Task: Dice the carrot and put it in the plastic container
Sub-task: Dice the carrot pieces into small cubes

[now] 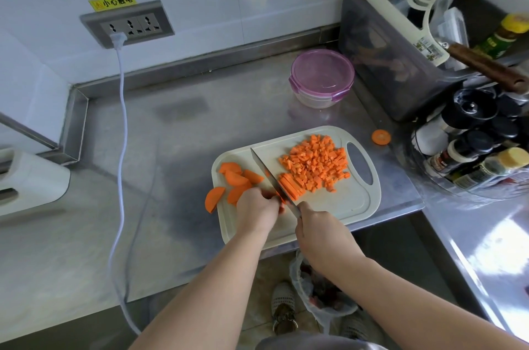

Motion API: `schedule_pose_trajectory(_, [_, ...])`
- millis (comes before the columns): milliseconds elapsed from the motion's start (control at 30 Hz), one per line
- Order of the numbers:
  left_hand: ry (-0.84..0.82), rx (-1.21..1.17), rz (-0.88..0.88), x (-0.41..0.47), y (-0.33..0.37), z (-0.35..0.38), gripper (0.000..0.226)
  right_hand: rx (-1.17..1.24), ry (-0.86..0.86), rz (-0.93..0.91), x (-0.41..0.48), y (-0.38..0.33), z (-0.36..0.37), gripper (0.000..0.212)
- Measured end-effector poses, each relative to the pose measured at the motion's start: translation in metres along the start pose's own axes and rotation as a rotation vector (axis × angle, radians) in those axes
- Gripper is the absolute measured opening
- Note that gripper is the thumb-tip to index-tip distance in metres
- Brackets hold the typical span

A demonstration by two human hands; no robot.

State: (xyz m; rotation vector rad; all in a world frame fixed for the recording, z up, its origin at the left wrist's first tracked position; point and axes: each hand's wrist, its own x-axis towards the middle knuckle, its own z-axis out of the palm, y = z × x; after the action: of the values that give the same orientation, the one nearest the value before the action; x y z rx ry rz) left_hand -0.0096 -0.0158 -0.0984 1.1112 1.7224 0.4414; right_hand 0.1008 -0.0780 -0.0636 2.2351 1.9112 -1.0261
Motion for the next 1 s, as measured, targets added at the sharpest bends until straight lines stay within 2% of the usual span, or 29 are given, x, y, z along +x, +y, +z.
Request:
schedule_pose_trajectory(367, [0.016, 0.018, 0.006, 0.004, -0.003, 0.001, 0.013, -0.019, -0.003, 0.008, 0.001, 0.001, 0.000, 0.016])
schedule_pose_trajectory(567, [0.017, 0.014, -0.001, 0.005, -0.003, 0.002, 0.011, -0.049, -0.013, -0.021, -0.002, -0.005, -0.009, 0.028])
schedule_pose_trajectory(733, [0.003, 0.018, -0.007, 0.006, -0.003, 0.002, 0.010, -0.036, -0.034, -0.006, -0.002, -0.007, -0.009, 0.028])
schedule_pose_trajectory(1000, [0.039, 0.179, 0.035, -0.003, 0.007, -0.004, 0.012, -0.092, -0.054, 0.042, 0.012, -0.002, 0.009, 0.031])
